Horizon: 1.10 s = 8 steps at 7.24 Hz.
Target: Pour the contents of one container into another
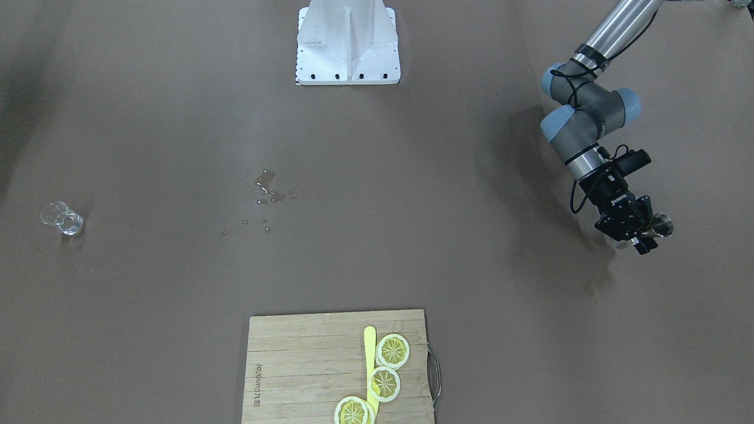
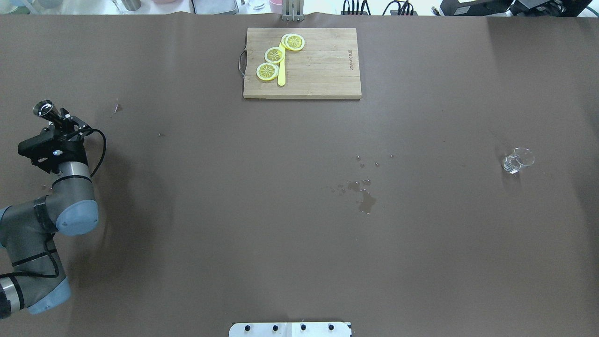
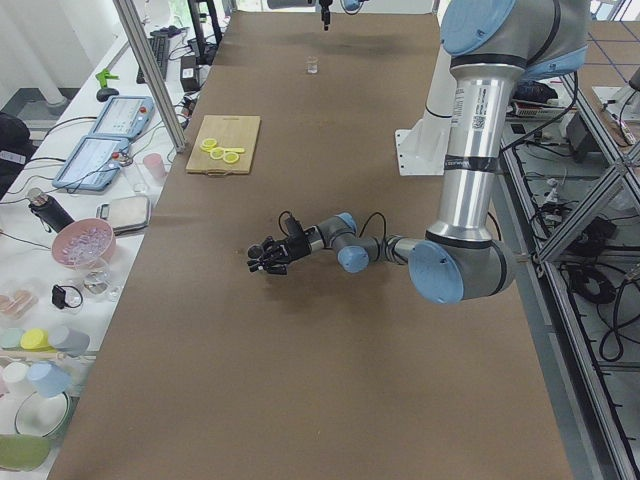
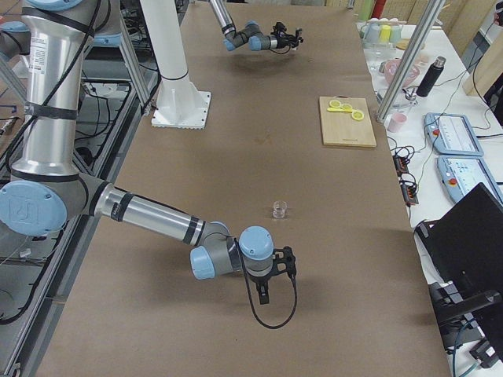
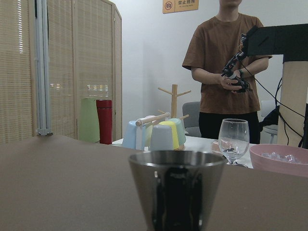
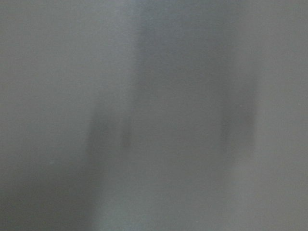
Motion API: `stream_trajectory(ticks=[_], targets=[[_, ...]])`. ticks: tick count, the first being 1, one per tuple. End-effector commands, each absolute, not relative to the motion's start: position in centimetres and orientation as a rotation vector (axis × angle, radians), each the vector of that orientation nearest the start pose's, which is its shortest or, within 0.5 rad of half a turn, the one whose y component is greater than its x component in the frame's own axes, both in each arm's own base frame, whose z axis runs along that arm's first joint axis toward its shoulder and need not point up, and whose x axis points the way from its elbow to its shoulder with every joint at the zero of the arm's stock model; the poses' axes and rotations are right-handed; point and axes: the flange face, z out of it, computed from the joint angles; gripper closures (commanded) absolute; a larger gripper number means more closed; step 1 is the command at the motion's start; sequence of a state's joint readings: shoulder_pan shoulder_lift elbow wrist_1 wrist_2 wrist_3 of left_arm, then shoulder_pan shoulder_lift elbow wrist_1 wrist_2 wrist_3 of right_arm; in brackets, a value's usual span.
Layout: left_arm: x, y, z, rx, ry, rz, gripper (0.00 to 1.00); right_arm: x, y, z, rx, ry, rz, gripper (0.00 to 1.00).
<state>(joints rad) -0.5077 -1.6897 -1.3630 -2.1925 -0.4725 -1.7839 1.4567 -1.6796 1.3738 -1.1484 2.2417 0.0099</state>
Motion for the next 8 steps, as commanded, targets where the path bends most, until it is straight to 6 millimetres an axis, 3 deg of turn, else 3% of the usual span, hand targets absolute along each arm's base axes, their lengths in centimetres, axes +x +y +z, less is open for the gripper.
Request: stream_trajectory(ticks=[1,4,6,8], targets=[[37.3,-46.1,61.6,1.172,0.312,-0.919,0.73,4.3,-45.5,76.7,-0.003,-0.663,-0.075,0.00],[37.3,-46.2,62.1,1.174,0.299,-0.913,0.71,6.0,-47.5,73.4,0.076,-0.676,-0.046,0.00],[37.5,-46.3,61.8,1.173,0.304,-0.915,0.62,6.4,-45.5,72.5,0.060,-0.736,0.025,0.00],[37.5,-46.4,61.7,1.172,0.308,-0.918,0.58,6.4,-45.9,71.0,0.028,-0.801,0.172,0.00]])
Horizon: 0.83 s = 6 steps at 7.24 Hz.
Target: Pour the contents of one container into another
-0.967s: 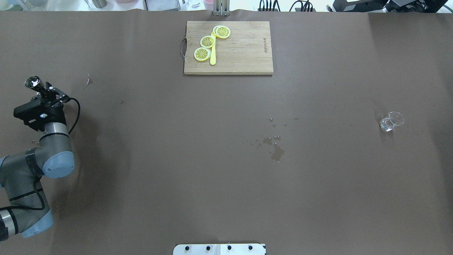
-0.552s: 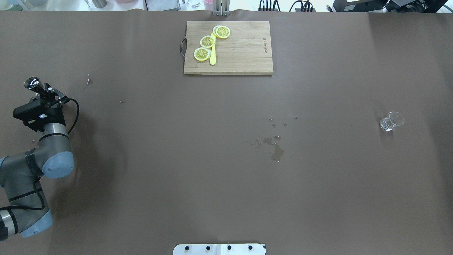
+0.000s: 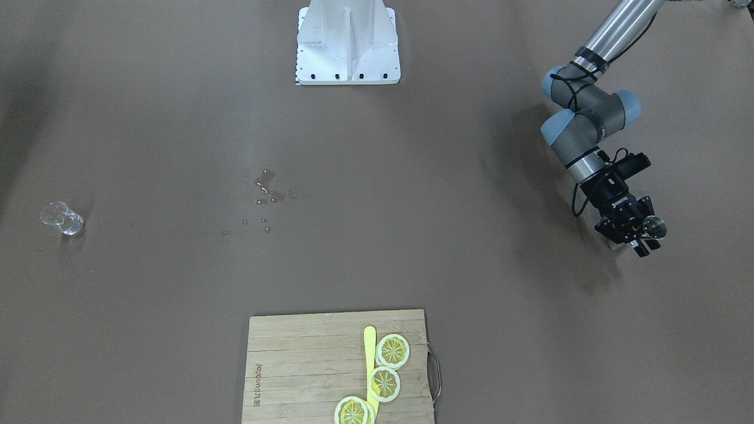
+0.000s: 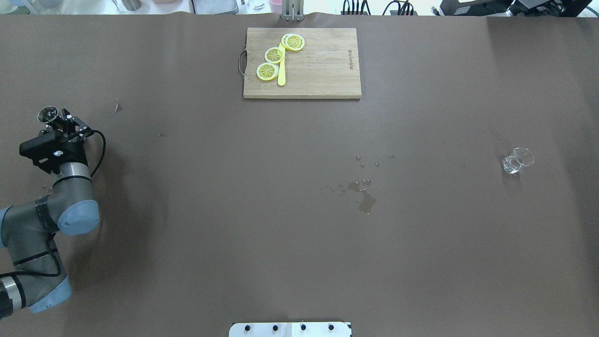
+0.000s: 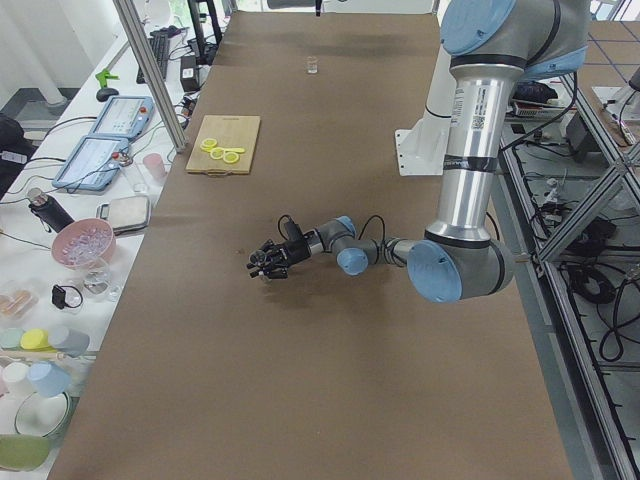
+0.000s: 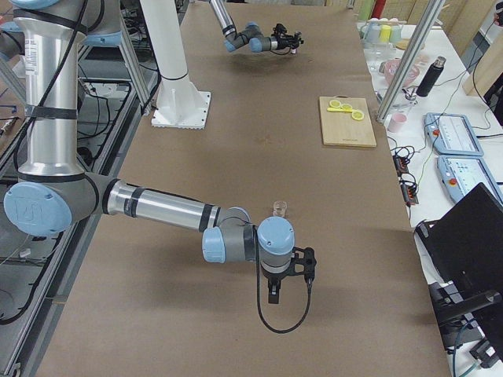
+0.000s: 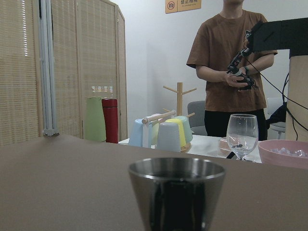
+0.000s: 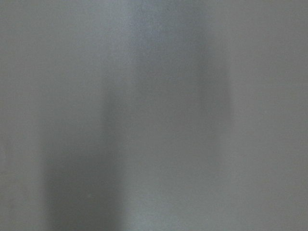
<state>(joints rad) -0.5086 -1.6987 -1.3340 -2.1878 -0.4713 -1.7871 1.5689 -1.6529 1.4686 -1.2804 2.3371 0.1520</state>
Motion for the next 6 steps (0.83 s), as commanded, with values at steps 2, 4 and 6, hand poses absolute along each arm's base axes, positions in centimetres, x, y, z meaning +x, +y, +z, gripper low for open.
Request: stream_trajectory(ticks=[2,4,6], targets=[[37.6,-46.4,61.5,1.174,0.310,-0.920,0.46,6.2,-46.2,70.5,0.011,-0.803,0.230,0.00],[37.7,-46.5,61.3,1.174,0.312,-0.920,0.15,5.4,-46.3,70.0,0.040,-0.818,0.196,0.00],[37.8,-46.5,61.1,1.176,0.315,-0.922,0.04,5.1,-46.6,67.7,0.064,-0.868,0.175,0.00]])
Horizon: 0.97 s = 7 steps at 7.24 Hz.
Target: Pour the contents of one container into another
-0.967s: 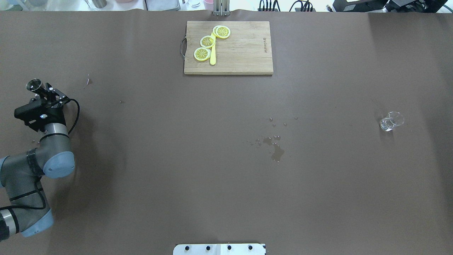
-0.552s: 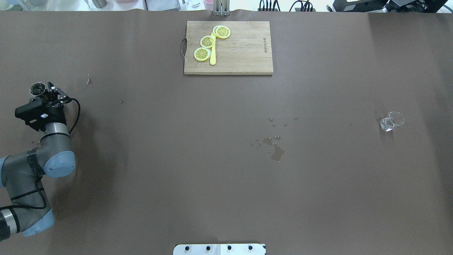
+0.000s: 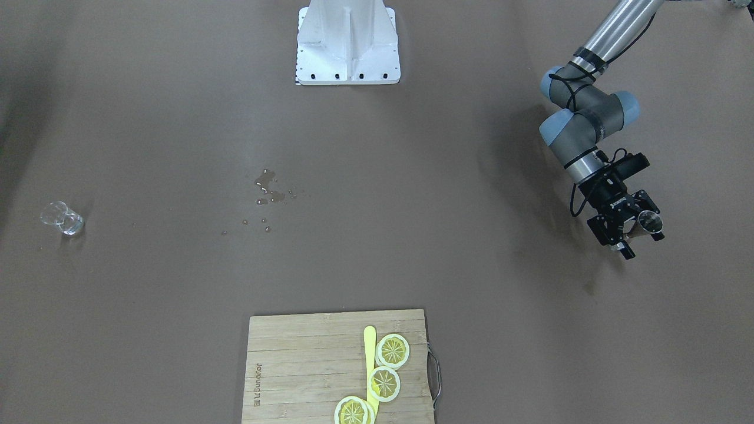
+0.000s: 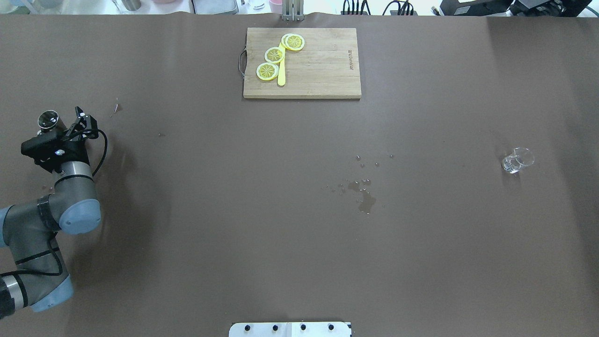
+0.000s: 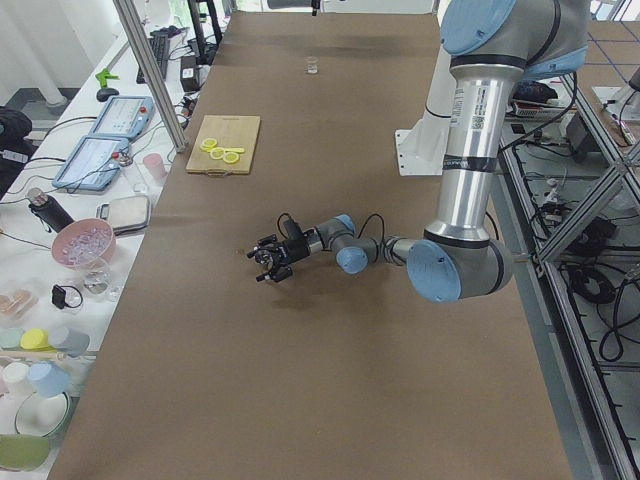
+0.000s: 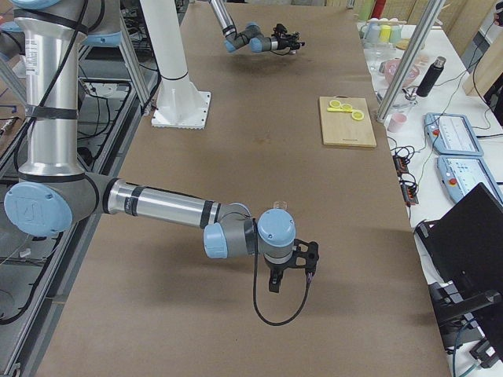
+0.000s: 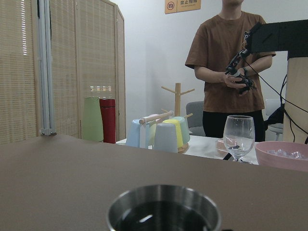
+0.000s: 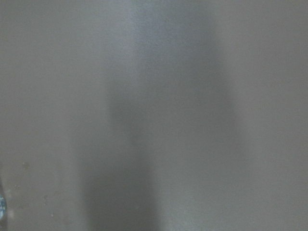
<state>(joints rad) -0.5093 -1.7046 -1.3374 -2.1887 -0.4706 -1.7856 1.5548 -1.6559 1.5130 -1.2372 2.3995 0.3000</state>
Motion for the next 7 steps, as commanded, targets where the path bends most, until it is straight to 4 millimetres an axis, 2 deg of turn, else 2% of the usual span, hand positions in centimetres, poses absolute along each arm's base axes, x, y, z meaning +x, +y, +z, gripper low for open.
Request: stream_trajectory(ticks=[1,3,5,7], targets=[[37.8,-46.5,61.0,1.175,0.316,-0.920,0.03,4.7,-46.7,66.8,0.076,-0.872,0.161,0.00],[37.8,-46.5,60.7,1.179,0.320,-0.923,0.03,4.5,-46.5,66.2,0.083,-0.881,0.152,0.00],[37.4,-46.2,60.5,1.191,0.321,-0.924,0.03,4.4,-46.2,66.5,0.077,-0.880,0.153,0.00],[36.3,-45.3,59.7,1.191,0.331,-0.924,0.03,3.8,-46.2,66.5,0.077,-0.865,0.132,0.00]])
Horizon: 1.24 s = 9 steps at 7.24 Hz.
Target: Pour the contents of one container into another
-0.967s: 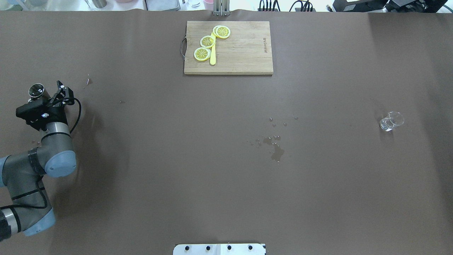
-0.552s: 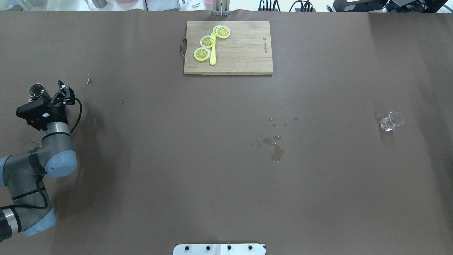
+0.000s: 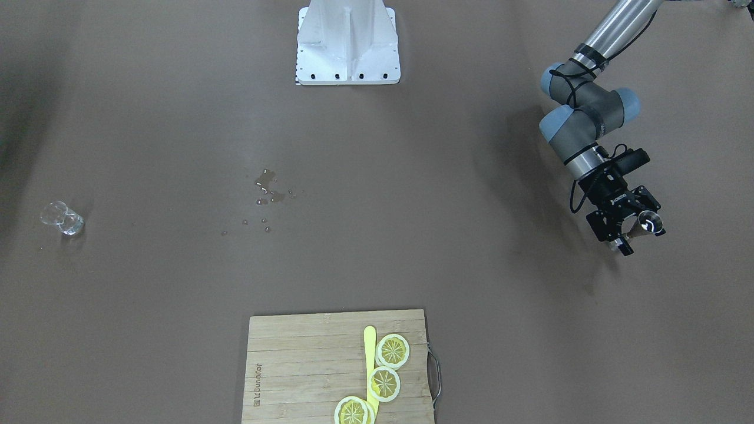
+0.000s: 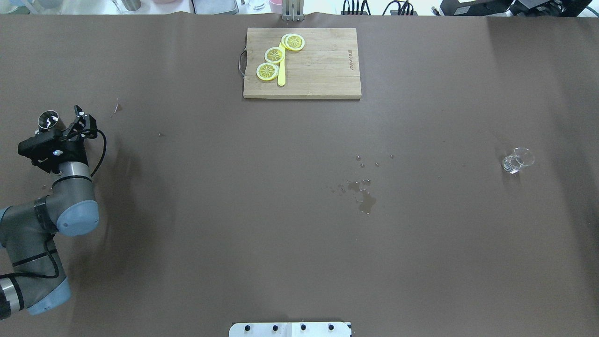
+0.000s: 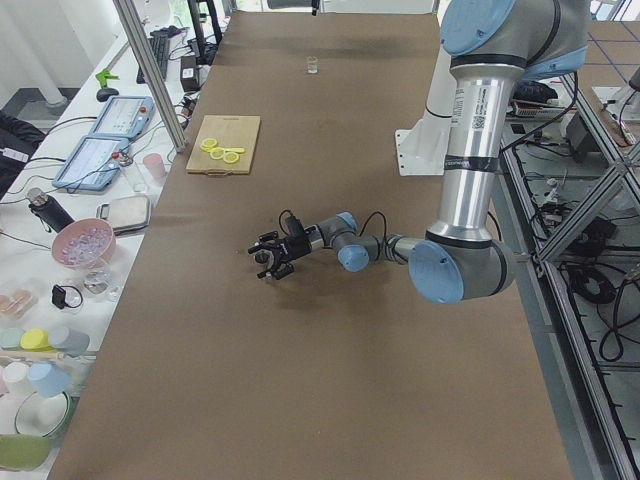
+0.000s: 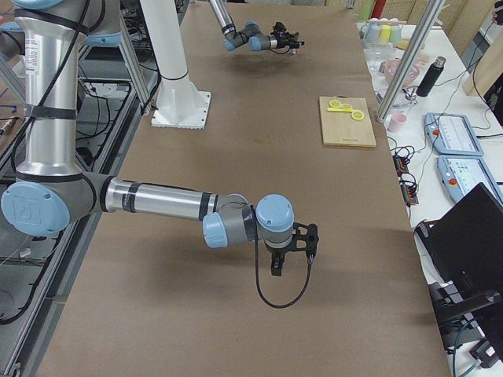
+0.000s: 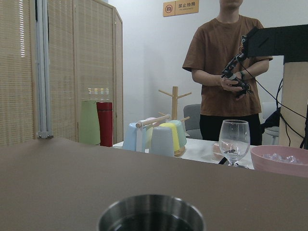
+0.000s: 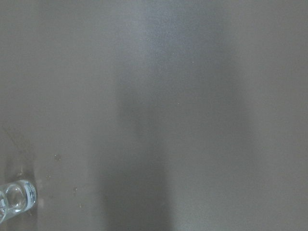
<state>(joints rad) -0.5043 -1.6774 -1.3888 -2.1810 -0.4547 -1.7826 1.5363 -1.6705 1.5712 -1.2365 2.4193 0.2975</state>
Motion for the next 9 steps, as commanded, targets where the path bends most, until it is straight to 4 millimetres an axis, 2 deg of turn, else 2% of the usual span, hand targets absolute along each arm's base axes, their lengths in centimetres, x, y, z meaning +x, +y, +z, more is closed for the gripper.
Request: stream_trajectory(ticks=[1,2,3,4,5,7,9], targets=[[35.9,-44.7,59.7,1.189,0.332,-0.917,0.03,1.1,-46.6,65.7,0.087,-0.850,0.038,0.00],[35.7,-44.2,59.2,1.185,0.320,-0.902,0.03,1.8,-45.4,66.7,0.114,-0.829,-0.029,0.00],[35.4,-43.9,58.4,1.181,0.324,-0.900,0.03,3.5,-43.2,68.6,0.155,-0.784,-0.131,0.00],[34.9,-43.3,58.1,1.177,0.332,-0.897,0.03,4.2,-42.3,69.3,0.165,-0.775,-0.146,0.00],[34.1,-42.7,57.7,1.171,0.331,-0.893,0.03,4.2,-42.9,68.9,0.168,-0.769,-0.150,0.00],[32.3,-41.6,56.8,1.139,0.335,-0.883,0.03,4.3,-42.5,69.8,0.155,-0.723,-0.152,0.00],[31.8,-41.1,54.9,1.102,0.343,-0.871,0.03,4.1,-43.3,69.8,0.165,-0.633,-0.169,0.00]])
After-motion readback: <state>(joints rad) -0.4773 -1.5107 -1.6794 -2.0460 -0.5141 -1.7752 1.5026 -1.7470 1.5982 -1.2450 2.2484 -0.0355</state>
